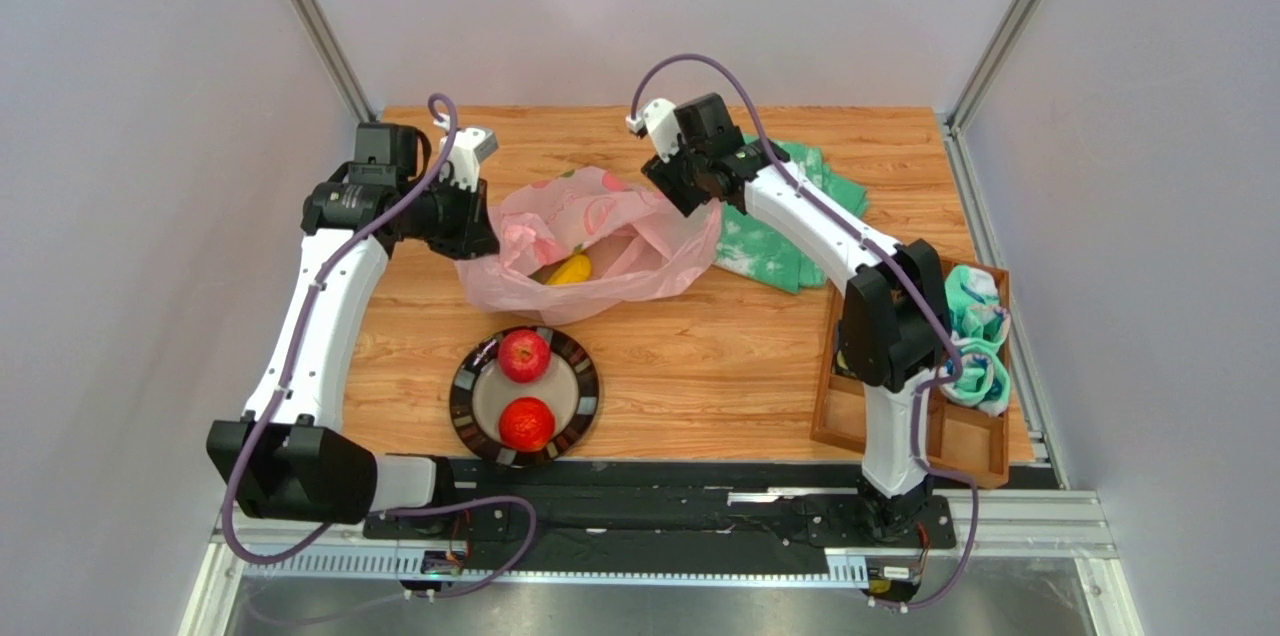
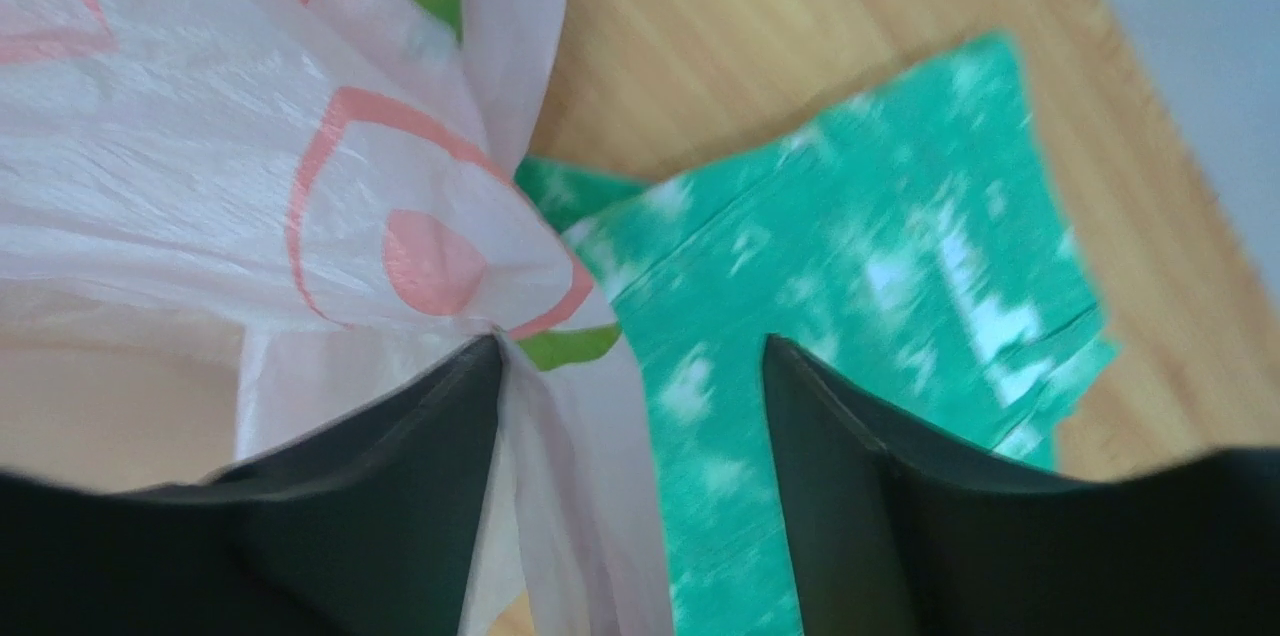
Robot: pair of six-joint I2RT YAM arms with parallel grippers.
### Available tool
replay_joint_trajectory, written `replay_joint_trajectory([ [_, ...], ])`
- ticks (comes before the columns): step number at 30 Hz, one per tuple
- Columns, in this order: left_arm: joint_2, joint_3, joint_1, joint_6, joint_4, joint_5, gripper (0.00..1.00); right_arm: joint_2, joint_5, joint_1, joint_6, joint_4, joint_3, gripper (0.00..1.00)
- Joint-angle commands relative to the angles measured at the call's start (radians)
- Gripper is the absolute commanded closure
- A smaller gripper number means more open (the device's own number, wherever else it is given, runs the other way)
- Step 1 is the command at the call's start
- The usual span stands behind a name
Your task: Take the fake fruits out of the plastic bag
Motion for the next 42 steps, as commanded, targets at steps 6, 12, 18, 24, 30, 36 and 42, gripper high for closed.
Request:
replay_joint_trajectory([
  [6,0.301,0.519,0.006,-0.039,0.069,0.065,1.00,0.150,-0.002,0.017,-0.048,-0.046,0.413,1.00],
  [12,0.531,0.976,0.004,-0.148,0.081,0.154,1.00,0.202,0.052,-0.017,-0.052,-0.103,0.654,1.00],
  [18,0.452,0.955,-0.045,-0.148,0.118,0.250,1.00,-0.050,0.030,-0.074,-0.008,-0.060,0.508,1.00],
  [24,0.188,0.416,-0.084,-0.085,0.099,0.282,1.00,-0.415,0.017,-0.074,-0.019,-0.034,-0.089,1.00],
  [30,0.162,0.085,-0.089,-0.092,0.069,0.181,1.00,-0.499,0.001,-0.053,0.025,-0.105,-0.314,0.72],
  [36,0.200,0.090,-0.089,-0.181,0.067,0.218,1.00,-0.467,-0.048,0.041,0.007,-0.151,-0.145,0.38],
  [42,0.119,0.158,-0.089,-0.188,0.062,0.231,1.00,-0.408,-0.129,0.185,-0.009,-0.108,0.056,0.36],
])
